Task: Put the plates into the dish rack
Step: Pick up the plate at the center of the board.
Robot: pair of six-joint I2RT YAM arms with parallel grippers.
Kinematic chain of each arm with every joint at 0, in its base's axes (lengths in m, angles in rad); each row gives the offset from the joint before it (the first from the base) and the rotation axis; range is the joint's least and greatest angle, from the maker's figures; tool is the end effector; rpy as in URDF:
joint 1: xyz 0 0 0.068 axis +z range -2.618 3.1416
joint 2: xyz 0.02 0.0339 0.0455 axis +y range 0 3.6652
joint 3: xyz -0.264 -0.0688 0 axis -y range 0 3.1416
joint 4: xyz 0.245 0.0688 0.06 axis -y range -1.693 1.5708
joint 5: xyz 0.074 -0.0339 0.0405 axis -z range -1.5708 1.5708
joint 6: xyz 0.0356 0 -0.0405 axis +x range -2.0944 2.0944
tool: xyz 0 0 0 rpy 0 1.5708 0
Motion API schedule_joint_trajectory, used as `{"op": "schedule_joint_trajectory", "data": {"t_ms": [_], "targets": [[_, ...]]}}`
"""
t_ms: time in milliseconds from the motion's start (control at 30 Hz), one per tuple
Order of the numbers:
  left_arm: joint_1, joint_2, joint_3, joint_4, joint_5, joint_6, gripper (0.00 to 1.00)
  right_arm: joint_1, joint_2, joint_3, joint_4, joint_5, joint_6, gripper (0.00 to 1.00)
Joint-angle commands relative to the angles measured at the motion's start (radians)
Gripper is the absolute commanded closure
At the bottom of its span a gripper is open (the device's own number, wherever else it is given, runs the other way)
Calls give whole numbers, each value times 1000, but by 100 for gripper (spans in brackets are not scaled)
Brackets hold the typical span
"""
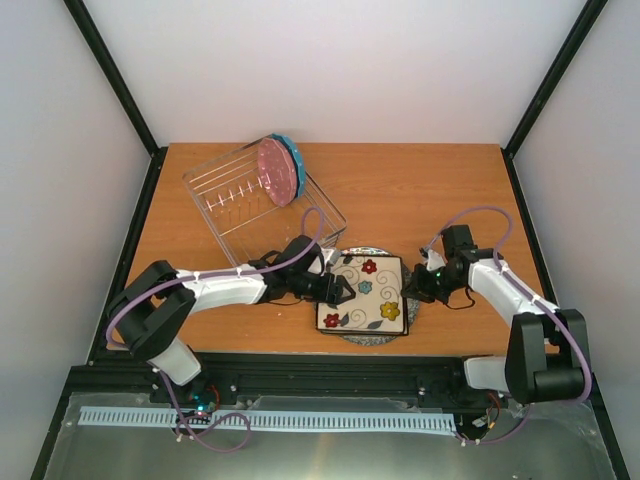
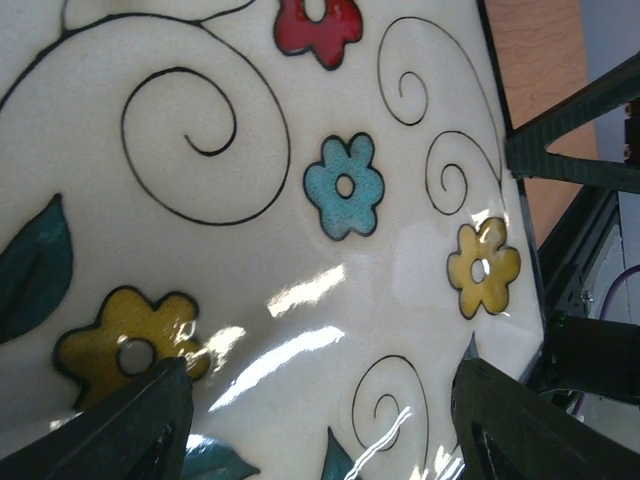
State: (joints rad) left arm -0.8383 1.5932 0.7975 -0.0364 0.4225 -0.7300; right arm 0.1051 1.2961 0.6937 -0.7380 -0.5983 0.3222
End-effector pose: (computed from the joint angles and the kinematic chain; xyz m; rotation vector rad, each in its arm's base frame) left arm 0.1977 -0.2417 0.1657 0.3668 2.6611 -1.1383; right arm 0.2046 0.0417 0.1775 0.2112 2.8933 0.9449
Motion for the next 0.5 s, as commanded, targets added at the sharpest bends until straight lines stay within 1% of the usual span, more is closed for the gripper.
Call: {"op": "schedule_joint_trajectory", "data": {"t_ms": [0, 267, 467], "targets": [[-10, 68, -48, -30, -5, 6, 28, 11, 28, 3, 49, -96, -17, 96], [-10, 106, -46, -7, 8, 8, 29, 11, 62, -11, 92, -102, -12, 91], [-10, 152, -50, 26, 25, 6, 31, 11, 91, -38, 149, -117, 10, 90]]}}
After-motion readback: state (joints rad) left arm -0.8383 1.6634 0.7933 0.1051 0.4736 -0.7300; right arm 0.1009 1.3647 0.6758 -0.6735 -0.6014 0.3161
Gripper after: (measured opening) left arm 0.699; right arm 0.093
